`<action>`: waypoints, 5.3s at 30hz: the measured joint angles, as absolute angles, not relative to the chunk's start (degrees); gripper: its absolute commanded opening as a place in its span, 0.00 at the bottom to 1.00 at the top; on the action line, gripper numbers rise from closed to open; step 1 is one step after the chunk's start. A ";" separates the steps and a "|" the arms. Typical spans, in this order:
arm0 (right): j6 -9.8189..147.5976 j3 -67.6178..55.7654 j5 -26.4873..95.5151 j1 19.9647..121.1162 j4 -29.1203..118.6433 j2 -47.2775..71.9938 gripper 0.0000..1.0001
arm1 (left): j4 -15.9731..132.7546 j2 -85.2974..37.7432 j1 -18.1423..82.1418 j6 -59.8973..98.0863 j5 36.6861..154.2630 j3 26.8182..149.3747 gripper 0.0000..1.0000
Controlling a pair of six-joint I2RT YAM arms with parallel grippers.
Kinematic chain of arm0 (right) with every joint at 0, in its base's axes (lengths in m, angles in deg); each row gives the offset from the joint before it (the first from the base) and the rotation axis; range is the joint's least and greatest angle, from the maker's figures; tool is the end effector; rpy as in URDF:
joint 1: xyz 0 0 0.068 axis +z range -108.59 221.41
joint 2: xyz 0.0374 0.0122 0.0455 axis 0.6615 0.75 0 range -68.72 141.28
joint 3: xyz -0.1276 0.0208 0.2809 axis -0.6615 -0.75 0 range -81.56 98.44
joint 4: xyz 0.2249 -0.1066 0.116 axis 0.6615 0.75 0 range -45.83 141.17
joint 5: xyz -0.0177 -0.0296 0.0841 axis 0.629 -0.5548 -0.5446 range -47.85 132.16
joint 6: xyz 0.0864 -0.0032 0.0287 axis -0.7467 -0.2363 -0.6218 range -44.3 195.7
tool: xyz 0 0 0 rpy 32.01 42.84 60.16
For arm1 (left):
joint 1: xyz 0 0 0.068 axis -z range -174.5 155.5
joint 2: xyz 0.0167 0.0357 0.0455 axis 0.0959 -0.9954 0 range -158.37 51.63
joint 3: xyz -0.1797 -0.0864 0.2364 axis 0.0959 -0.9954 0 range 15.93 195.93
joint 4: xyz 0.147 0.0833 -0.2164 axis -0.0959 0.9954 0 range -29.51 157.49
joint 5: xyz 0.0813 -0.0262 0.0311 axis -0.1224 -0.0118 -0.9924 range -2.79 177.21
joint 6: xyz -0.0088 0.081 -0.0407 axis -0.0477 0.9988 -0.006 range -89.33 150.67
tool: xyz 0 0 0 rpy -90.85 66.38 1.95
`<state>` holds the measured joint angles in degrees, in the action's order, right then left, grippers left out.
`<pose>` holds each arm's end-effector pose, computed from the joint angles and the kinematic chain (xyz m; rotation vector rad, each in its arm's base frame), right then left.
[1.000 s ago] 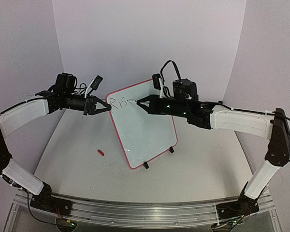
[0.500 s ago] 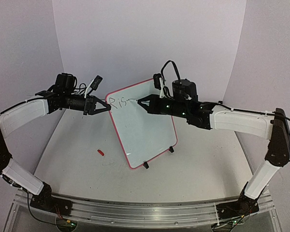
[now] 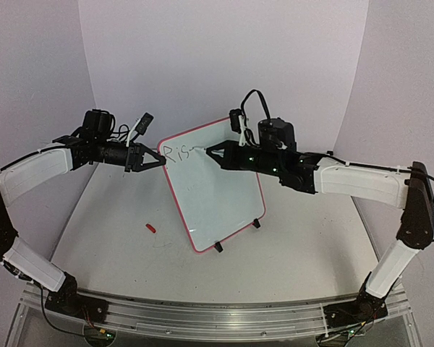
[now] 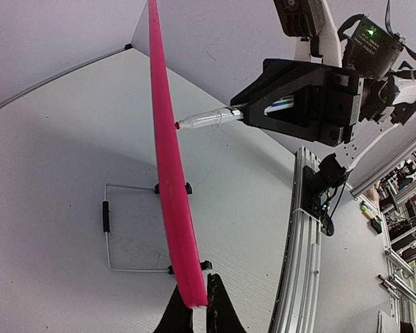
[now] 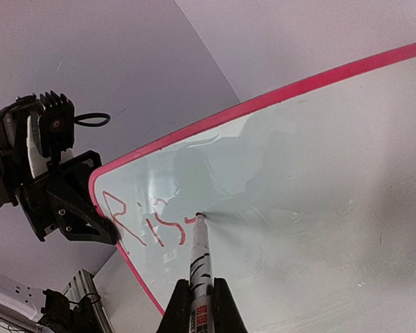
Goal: Write a sentence on the whiteboard
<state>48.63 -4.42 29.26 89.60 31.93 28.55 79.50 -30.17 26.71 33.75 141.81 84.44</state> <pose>0.3024 0.3654 0.3586 -0.5153 1.7759 1.1433 0.2979 -0.1868 0.3461 0.9798 1.8413 -1.1968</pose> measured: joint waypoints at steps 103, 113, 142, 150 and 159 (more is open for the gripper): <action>47.55 -9.59 33.55 89.33 31.81 24.79 0.00 | 79.56 -30.02 27.30 34.97 142.35 84.45 0.00; 47.17 -9.89 33.68 89.33 31.91 24.52 0.00 | 79.56 -30.02 27.32 34.99 142.37 84.44 0.00; 48.72 -13.88 23.22 89.31 26.39 15.01 0.00 | 79.99 -29.65 27.70 35.36 142.22 84.46 0.00; 51.15 -13.90 21.76 89.39 30.82 14.29 0.00 | 79.98 -29.65 27.77 35.35 142.12 84.46 0.00; 51.91 -13.90 17.03 90.60 35.35 18.87 0.00 | 79.95 -29.62 27.96 35.36 142.04 84.46 0.00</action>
<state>51.91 -13.90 17.03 90.60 35.35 18.87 79.95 -29.62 27.96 35.36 142.04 84.46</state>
